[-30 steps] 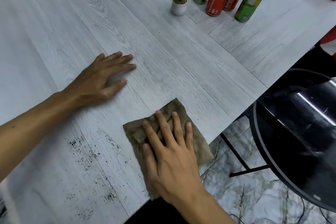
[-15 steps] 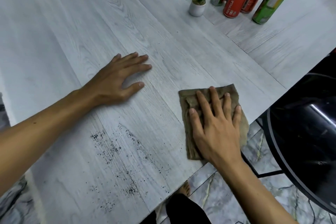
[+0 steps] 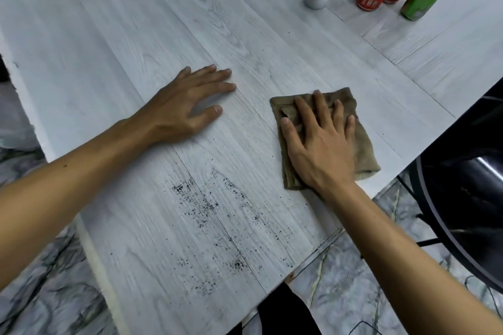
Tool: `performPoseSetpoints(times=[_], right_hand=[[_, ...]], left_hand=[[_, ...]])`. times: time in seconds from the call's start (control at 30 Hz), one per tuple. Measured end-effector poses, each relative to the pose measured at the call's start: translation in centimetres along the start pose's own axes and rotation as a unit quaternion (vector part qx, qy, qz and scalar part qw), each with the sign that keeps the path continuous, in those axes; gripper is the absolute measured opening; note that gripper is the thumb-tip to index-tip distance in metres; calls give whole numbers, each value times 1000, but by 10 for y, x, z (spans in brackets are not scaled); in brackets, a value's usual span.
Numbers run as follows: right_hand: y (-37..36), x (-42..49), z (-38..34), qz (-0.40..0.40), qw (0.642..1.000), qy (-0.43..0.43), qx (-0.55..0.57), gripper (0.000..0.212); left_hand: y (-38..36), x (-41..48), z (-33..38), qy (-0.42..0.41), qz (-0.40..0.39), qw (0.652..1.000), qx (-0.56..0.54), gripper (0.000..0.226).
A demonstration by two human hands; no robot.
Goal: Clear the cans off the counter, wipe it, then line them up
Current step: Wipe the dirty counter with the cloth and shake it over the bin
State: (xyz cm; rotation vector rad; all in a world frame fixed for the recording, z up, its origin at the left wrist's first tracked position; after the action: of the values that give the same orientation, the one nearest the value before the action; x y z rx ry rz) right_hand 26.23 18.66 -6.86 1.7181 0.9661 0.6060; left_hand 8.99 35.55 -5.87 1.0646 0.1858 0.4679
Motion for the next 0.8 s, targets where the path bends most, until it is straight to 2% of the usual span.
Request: performPoseSetpoints(times=[0.27, 0.8], right_hand=[[-22, -18, -68, -8, 997, 78, -8, 63], [-42, -64, -127, -30, 984, 177, -16, 61]], left_hand=[[3, -13, -1, -6, 1, 1000, 9, 55], [17, -48, -11, 29, 11, 999, -19, 51]])
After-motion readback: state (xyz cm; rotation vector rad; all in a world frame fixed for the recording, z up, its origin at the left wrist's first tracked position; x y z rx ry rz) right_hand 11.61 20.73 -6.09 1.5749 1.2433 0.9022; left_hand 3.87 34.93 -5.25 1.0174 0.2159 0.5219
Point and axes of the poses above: each hand's wrist, its own x-axis towards the middle knuckle, its own y-axis out of the back of the hand, z = x × y, the point moved 10 cm from there along x, towards the middle knuckle, and after that the axes turned 2 degrees about -x, right-handed, at the moved point
